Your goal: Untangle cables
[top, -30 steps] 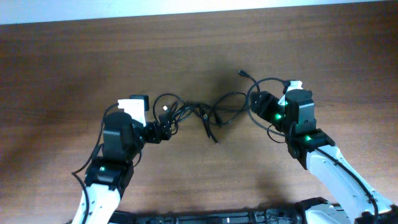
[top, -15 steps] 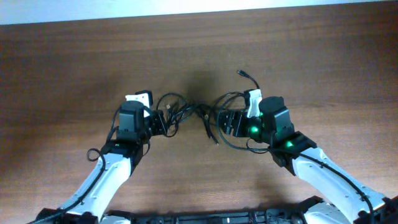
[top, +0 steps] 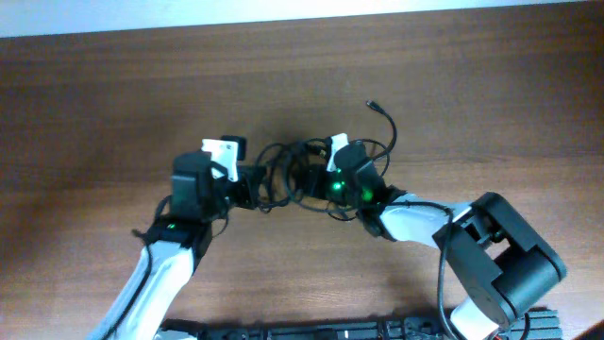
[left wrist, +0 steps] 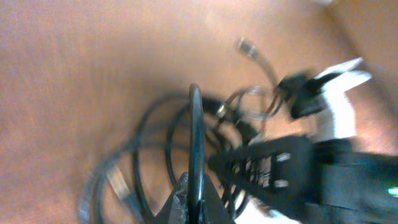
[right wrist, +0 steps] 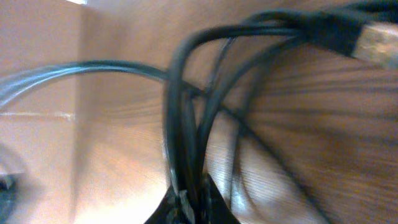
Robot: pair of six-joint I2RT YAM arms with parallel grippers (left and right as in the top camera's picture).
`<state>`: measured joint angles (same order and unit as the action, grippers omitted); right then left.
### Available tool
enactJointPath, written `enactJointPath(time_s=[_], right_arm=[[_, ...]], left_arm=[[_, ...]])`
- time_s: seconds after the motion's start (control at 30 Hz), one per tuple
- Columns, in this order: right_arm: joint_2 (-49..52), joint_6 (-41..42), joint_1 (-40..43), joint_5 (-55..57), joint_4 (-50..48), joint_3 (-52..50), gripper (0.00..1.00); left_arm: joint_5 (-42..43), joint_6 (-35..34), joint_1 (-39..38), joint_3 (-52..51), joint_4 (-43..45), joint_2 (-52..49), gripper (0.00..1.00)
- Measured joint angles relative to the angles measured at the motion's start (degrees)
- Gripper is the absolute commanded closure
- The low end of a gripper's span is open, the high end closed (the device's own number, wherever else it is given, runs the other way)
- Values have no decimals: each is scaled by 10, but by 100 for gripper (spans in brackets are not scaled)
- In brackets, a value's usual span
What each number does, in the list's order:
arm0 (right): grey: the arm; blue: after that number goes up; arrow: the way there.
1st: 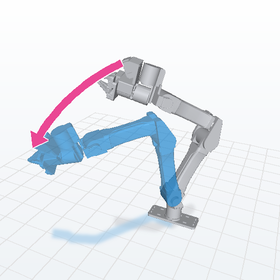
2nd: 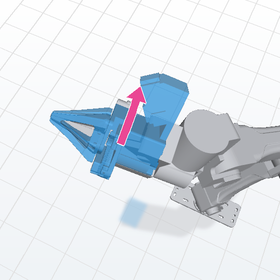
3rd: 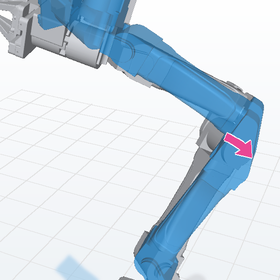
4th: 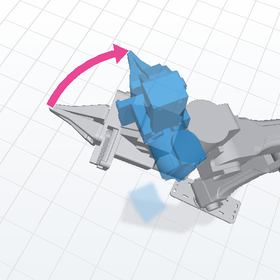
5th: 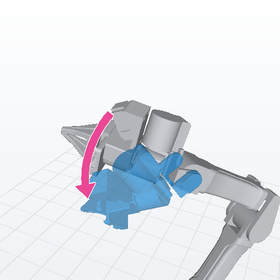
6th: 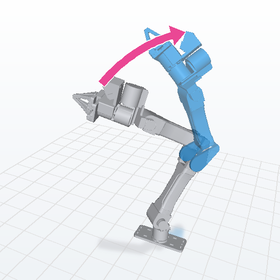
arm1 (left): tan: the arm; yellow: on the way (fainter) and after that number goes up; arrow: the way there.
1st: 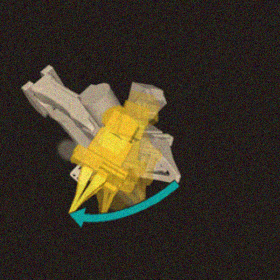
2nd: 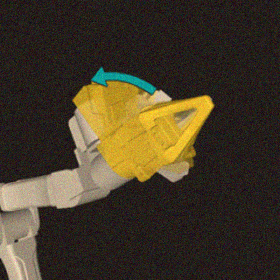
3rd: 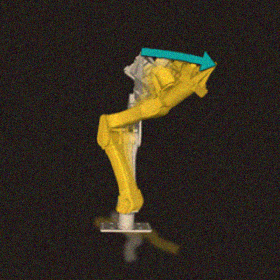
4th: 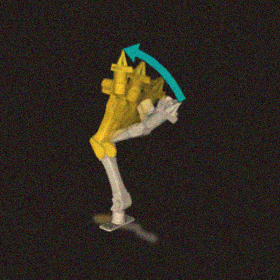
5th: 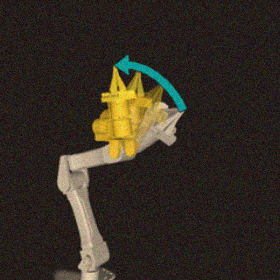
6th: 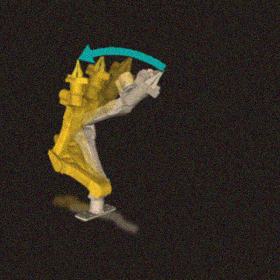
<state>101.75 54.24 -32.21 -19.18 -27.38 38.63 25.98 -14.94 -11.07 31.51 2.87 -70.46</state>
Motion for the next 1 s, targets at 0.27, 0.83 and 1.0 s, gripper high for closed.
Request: enactJointPath(time_s=[0.27, 0.83, 1.0], right_arm=[[-155, -182, 252, 42, 479, 4, 96], [-163, -223, 419, -48, 559, 6, 1], [-163, -223, 419, -55, 560, 5, 1]], left_arm=[[21, 11, 150, 30, 110, 279, 100], [-83, 65, 341, 282, 163, -15, 100], [-233, 203, 344, 479, 181, -195, 100]])
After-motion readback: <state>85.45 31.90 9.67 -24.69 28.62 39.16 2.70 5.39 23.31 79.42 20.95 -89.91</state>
